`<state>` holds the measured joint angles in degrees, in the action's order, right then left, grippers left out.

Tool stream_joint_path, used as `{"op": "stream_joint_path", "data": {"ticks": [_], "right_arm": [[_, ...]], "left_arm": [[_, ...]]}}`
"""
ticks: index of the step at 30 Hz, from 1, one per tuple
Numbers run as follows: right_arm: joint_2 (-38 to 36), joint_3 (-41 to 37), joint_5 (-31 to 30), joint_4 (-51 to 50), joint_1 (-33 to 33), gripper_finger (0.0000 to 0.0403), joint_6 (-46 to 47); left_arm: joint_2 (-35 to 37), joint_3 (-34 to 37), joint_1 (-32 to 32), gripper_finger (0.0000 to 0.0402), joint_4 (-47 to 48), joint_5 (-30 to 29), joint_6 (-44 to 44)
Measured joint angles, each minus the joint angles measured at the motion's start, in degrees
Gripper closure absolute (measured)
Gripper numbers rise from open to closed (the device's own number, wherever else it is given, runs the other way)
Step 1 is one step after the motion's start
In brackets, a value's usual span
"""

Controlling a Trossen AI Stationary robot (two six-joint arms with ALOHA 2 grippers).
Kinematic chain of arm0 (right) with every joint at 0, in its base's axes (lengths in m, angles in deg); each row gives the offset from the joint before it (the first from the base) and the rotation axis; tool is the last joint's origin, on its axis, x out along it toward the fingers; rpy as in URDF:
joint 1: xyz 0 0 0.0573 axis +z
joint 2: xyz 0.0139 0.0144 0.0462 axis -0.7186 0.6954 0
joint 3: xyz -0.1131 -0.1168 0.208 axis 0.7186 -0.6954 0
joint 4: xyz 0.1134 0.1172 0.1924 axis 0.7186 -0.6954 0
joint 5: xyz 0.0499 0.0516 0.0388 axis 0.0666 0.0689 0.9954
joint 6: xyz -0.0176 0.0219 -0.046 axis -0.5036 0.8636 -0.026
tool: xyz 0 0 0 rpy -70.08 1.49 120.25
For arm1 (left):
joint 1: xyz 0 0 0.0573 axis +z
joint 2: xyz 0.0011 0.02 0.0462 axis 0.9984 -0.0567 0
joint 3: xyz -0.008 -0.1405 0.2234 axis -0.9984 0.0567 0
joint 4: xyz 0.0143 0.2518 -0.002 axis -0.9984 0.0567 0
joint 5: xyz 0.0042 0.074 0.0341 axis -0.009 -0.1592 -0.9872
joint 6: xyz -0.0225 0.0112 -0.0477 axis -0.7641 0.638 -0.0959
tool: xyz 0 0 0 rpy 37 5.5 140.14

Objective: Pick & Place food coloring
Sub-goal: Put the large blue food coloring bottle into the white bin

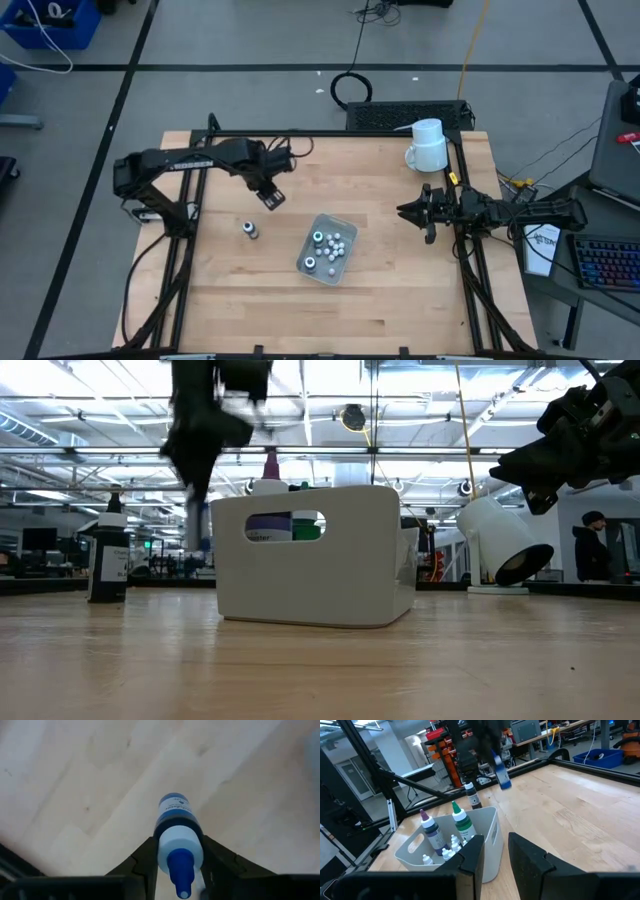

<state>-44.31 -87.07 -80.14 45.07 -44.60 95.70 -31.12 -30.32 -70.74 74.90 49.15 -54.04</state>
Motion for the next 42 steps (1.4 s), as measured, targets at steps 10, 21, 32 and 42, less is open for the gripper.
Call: {"op": "stream_joint_path", "data": {"ticks": [10,21,32,42], "right_arm": [[0.0,0.0,0.0,0.0,0.0,0.0325,0.0],[0.0,0.0,0.0,0.0,0.0,0.0326,0.0],[0.0,0.0,0.0,0.0,0.0,0.0325,0.0],[0.0,0.0,0.0,0.0,0.0,0.0325,0.0]], "left_arm": [[-1.4,-28.4,-17.5,0.0283,3.8,-6.0,-0.3],[-22.7,-55.7,-24.8,0.0283,15.1,-6.8,6.8],[-30.9,-56.7,-17.6,0.0283,17.7,-1.9,12.2],[-30.9,-56.7,-18.0,0.0283,15.4,-2.1,13.8]]}}
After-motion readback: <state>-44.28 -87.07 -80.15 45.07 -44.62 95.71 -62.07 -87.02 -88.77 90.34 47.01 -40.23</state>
